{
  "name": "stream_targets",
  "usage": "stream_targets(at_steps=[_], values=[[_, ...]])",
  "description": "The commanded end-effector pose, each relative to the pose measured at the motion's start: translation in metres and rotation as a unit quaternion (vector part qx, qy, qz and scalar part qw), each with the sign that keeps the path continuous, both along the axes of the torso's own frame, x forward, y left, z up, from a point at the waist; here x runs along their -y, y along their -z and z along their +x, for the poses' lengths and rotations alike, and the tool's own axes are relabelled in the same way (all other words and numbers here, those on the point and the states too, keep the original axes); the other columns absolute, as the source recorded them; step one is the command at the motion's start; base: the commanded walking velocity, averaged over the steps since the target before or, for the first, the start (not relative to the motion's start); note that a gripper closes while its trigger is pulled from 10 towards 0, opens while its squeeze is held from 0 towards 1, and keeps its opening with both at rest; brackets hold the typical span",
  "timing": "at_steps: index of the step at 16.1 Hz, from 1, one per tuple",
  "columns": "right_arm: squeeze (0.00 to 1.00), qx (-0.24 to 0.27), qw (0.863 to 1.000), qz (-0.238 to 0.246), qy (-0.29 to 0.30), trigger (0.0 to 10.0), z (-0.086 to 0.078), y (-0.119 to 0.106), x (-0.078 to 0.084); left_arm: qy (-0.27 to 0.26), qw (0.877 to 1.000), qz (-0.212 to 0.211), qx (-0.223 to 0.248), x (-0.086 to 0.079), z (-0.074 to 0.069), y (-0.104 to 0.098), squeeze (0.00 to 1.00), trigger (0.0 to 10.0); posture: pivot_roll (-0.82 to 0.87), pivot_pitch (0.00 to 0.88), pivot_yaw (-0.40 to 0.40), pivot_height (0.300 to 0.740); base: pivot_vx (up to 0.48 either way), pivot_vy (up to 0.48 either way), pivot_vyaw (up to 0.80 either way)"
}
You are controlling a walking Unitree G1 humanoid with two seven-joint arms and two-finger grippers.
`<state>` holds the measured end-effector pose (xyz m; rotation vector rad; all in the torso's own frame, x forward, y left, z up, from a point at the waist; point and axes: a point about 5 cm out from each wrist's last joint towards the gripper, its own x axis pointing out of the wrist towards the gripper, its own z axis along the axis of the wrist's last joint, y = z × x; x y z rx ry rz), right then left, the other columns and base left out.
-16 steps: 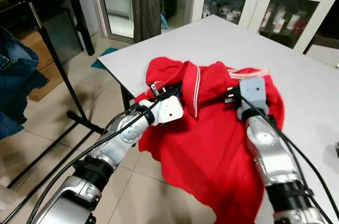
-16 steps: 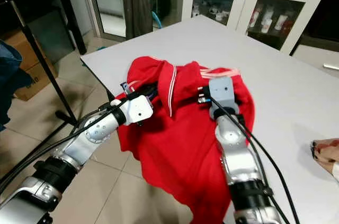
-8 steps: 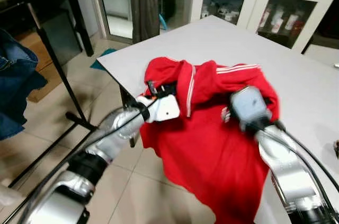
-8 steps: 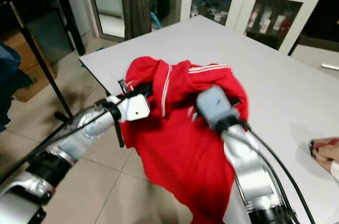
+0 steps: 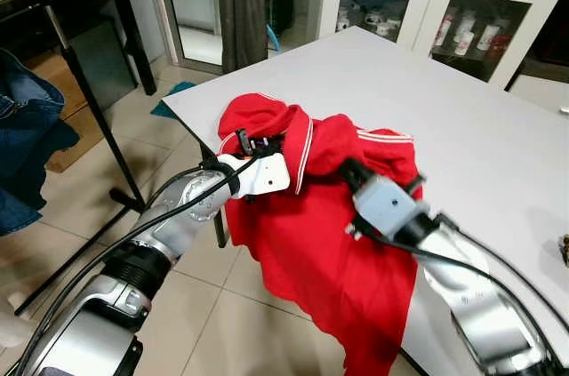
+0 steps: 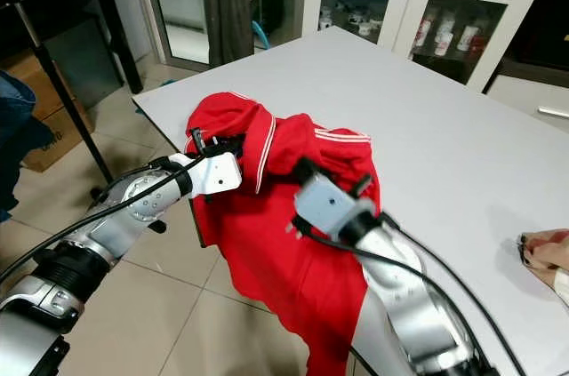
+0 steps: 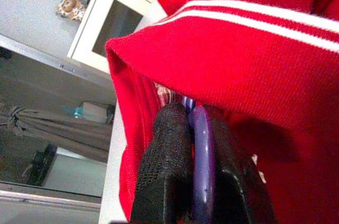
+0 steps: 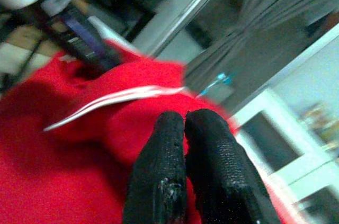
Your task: Hang hanger
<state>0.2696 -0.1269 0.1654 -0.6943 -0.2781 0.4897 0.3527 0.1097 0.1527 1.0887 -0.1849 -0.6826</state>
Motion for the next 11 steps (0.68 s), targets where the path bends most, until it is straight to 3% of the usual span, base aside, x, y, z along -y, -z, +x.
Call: stream_targets(at_steps=[1, 2, 5, 9, 10, 11], values=[[0.0, 0.02, 1.0, -0.016, 0.0, 10.0, 0.001, -0.003, -0.001, 0.009, 1.0, 0.002, 0.004, 0.004, -0.001, -0.004, 0.0, 0.0, 0.02, 0.021, 0.011, 0.74, 0.0, 0.0, 0.0], [1.0, 0.026, 1.0, -0.01, -0.006, 10.0, 0.004, -0.005, -0.006, 0.011, 1.0, 0.001, 0.005, 0.005, -0.002, -0.004, 0.0, 0.0, 0.02, 0.021, 0.009, 0.74, 0.0, 0.0, 0.0], [1.0, 0.031, 0.999, -0.004, -0.021, 10.0, 0.007, -0.008, -0.015, 0.013, 1.0, -0.001, 0.011, 0.008, -0.002, -0.006, 0.0, 0.0, 0.03, 0.02, 0.002, 0.74, 0.0, 0.0, 0.0], [0.97, 0.028, 0.998, -0.046, 0.027, 10.0, 0.019, 0.001, -0.004, 0.017, 1.0, 0.0, 0.018, 0.01, -0.005, -0.008, 0.0, 0.0, 0.04, 0.019, 0.0, 0.74, 0.0, 0.0, 0.0], [0.51, 0.033, 0.997, -0.052, 0.051, 10.0, 0.023, 0.0, 0.001, 0.019, 1.0, 0.002, 0.019, 0.011, -0.005, -0.008, 0.0, 0.0, 0.04, 0.02, -0.001, 0.74, 0.0, 0.0, 0.0], [0.51, 0.035, 0.995, -0.051, 0.074, 10.0, 0.026, 0.0, 0.006, 0.02, 1.0, 0.003, 0.019, 0.011, -0.006, -0.008, 0.0, 0.0, 0.04, 0.02, -0.001, 0.74, 0.0, 0.0, 0.0]])
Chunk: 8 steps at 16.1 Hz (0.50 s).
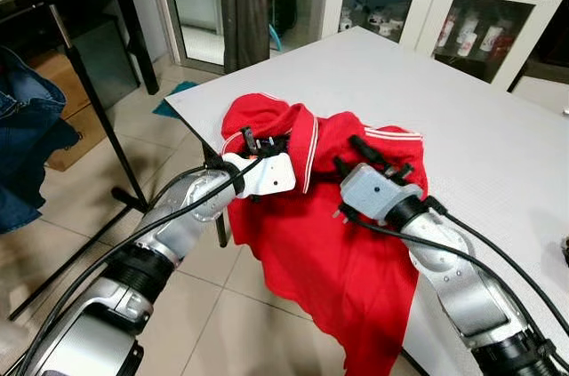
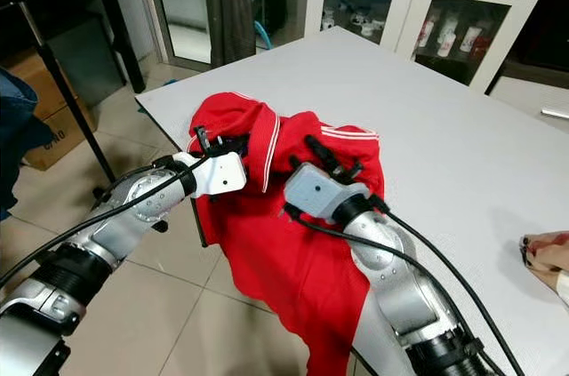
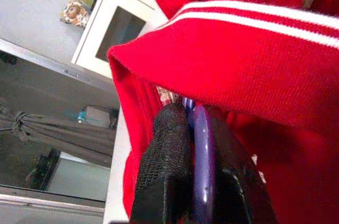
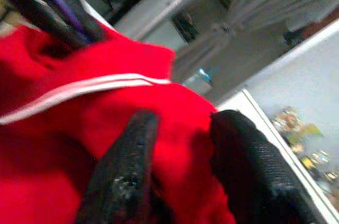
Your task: Hang hanger
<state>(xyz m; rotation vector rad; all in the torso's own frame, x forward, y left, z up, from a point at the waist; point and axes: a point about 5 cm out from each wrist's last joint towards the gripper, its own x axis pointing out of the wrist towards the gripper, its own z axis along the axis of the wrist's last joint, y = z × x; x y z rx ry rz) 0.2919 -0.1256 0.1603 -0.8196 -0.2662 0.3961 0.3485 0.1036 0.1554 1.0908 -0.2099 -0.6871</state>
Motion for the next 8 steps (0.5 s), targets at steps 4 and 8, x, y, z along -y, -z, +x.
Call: stream_targets(at_steps=[4, 8], values=[[0.44, 0.019, 0.998, 0.002, 0.061, 10.0, 0.006, -0.005, 0.015, 0.013, 1.0, 0.006, 0.011, 0.006, -0.002, -0.004, 0.0, 0.0, 0.03, 0.019, 0.001, 0.74, 0.0, 0.0, 0.0], [0.0, -0.066, 0.997, 0.028, 0.039, 10.0, -0.001, 0.015, 0.011, 0.017, 1.0, 0.005, 0.011, 0.009, -0.003, -0.004, 0.0, 0.0, 0.03, 0.019, 0.001, 0.74, 0.0, 0.0, 0.0]])
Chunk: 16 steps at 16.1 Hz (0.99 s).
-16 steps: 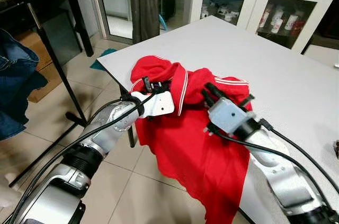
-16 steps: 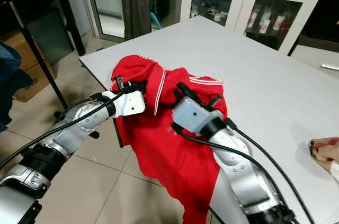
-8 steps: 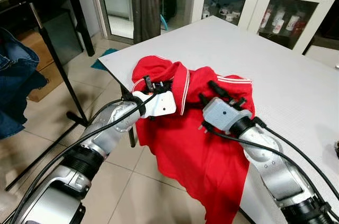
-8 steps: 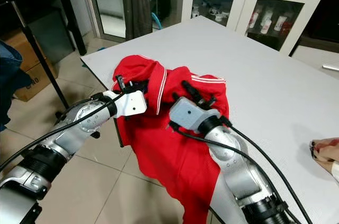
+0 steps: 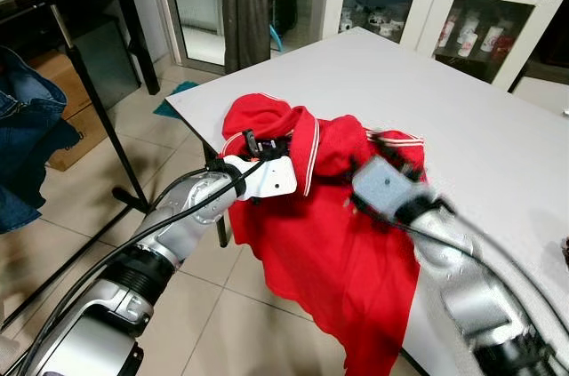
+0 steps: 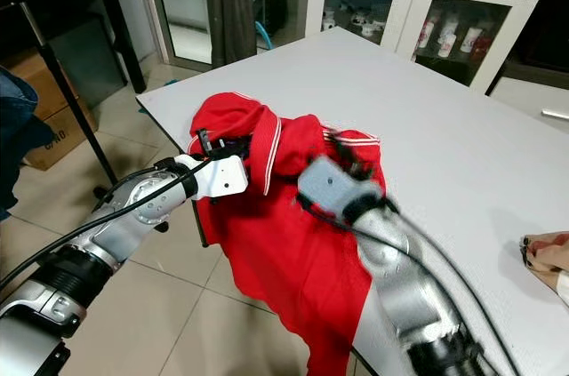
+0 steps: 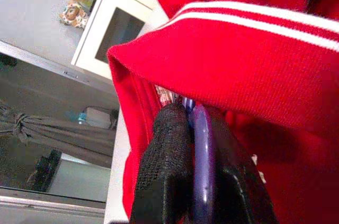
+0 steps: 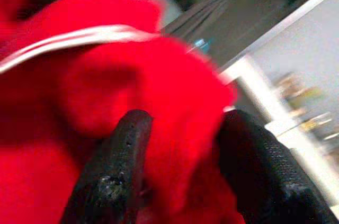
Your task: Hang hanger
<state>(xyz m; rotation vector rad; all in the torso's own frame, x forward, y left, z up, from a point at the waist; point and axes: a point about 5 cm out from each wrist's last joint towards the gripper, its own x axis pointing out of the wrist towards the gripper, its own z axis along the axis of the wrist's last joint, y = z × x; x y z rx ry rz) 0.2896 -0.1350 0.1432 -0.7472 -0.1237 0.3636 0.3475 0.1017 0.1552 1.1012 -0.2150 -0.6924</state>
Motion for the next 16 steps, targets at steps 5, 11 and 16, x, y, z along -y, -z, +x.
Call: stream_targets(at_steps=[5, 11, 16], values=[[0.0, -0.046, 0.998, -0.023, 0.027, 0.0, 0.003, 0.011, 0.009, 0.023, 0.999, -0.007, 0.031, 0.01, -0.002, -0.013, 0.0, 1.6, 0.03, 0.02, 0.007, 0.74, 0.0, 0.0, 0.0], [0.0, 0.014, 0.992, -0.121, 0.037, 0.0, 0.004, 0.009, 0.021, 0.032, 0.999, 0.0, 0.019, 0.012, -0.006, -0.006, 0.0, 10.0, 0.03, 0.021, 0.004, 0.74, 0.0, 0.0, 0.0], [0.0, 0.102, 0.979, -0.133, 0.115, 0.0, 0.017, -0.021, 0.052, 0.034, 0.999, -0.001, 0.016, 0.014, -0.008, -0.005, 0.0, 10.0, 0.03, 0.022, 0.001, 0.74, 0.0, 0.0, 0.0]])
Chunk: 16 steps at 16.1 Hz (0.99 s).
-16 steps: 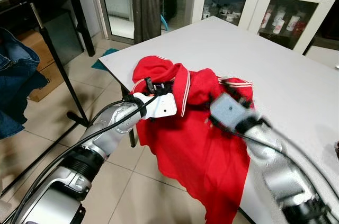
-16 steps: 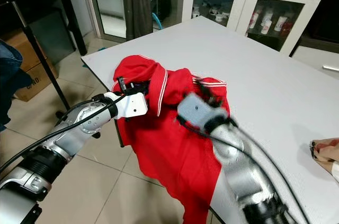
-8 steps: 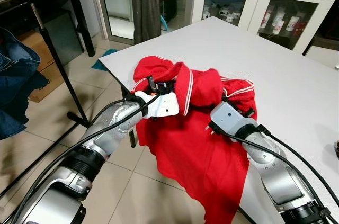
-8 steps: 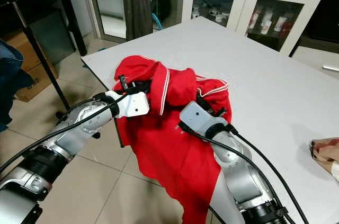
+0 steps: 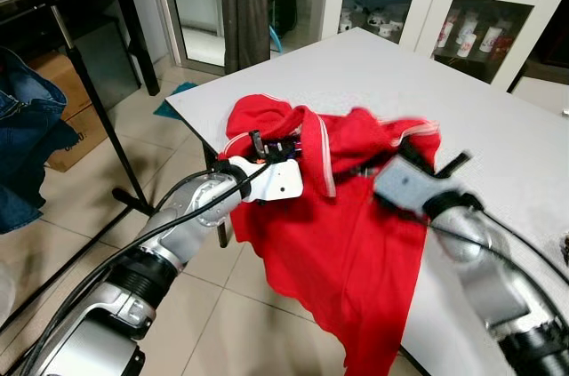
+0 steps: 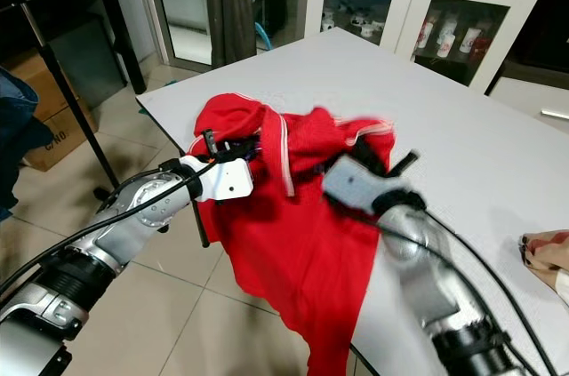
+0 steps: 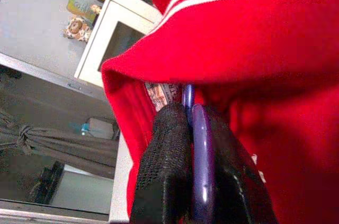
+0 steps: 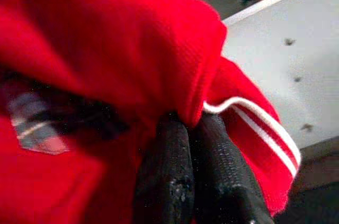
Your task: Hang hanger
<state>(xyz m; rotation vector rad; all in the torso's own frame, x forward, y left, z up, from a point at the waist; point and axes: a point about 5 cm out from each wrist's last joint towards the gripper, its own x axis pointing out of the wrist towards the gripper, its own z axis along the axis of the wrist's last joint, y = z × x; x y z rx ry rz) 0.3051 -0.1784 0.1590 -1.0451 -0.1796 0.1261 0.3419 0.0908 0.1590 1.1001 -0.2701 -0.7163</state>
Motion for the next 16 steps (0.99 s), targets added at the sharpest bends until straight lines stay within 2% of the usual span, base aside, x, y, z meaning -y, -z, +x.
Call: stream_targets(at_steps=[1, 4, 5, 7, 8, 10, 11, 12, 14, 16], values=[[0.0, 0.024, 0.999, 0.001, 0.029, 0.0, 0.003, -0.008, 0.014, 0.012, 1.0, 0.002, 0.002, 0.004, -0.002, -0.001, 0.0, 10.0, 0.03, 0.022, 0.001, 0.74, 0.0, 0.0, 0.0], [0.0, 0.061, 0.997, 0.003, 0.048, 0.0, 0.006, -0.017, 0.024, 0.031, 0.999, 0.019, -0.001, 0.005, -0.006, 0.003, 0.0, 10.0, 0.03, 0.021, 0.002, 0.74, 0.0, 0.0, 0.0], [0.0, 0.073, 0.996, -0.002, 0.059, 0.0, 0.01, -0.022, 0.031, 0.062, 0.997, 0.037, -0.01, 0.007, -0.013, 0.007, 0.0, 10.0, 0.03, 0.021, 0.004, 0.74, 0.0, 0.0, 0.0], [0.0, 0.077, 0.995, -0.005, 0.067, 0.0, 0.012, -0.024, 0.037, 0.075, 0.995, 0.064, -0.009, 0.007, -0.015, 0.011, 0.0, 10.0, 0.03, 0.021, 0.004, 0.74, 0.0, 0.0, 0.0], [0.0, 0.079, 0.994, 0.003, 0.081, 0.0, 0.015, -0.026, 0.045, 0.08, 0.993, 0.086, -0.015, 0.003, -0.016, 0.015, 0.0, 10.0, 0.03, 0.023, 0.004, 0.74, 0.0, 0.0, 0.0], [0.0, 0.072, 0.993, 0.04, 0.09, 0.0, 0.016, -0.027, 0.05, 0.076, 0.991, 0.111, -0.013, -0.002, -0.015, 0.017, 0.0, 10.0, 0.04, 0.024, 0.007, 0.74, 0.0, 0.0, 0.0], [0.0, 0.049, 0.991, 0.084, 0.091, 0.0, 0.018, -0.025, 0.051, 0.068, 0.989, 0.127, -0.013, -0.007, -0.014, 0.019, 0.0, 10.0, 0.04, 0.024, 0.007, 0.74, 0.0, 0.0, 0.0], [0.0, 0.004, 0.99, 0.118, 0.076, 0.0, 0.018, -0.017, 0.046, 0.056, 0.989, 0.133, -0.014, -0.01, -0.012, 0.019, 0.0, 10.0, 0.04, 0.024, 0.007, 0.74, 0.0, 0.0, 0.0], [0.0, -0.082, 0.983, 0.161, 0.036, 0.0, 0.014, 0.0, 0.031, 0.025, 0.99, 0.137, -0.008, -0.016, -0.006, 0.017, 0.0, 10.0, 0.04, 0.025, 0.008, 0.74, 0.0, 0.0, 0.0], [0.0, -0.155, 0.973, 0.167, -0.023, 0.0, 0.004, 0.016, 0.014, -0.008, 0.992, 0.123, 0.001, -0.018, 0.0, 0.011, 0.0, 10.0, 0.04, 0.025, 0.011, 0.74, 0.0, 0.0, 0.0]])
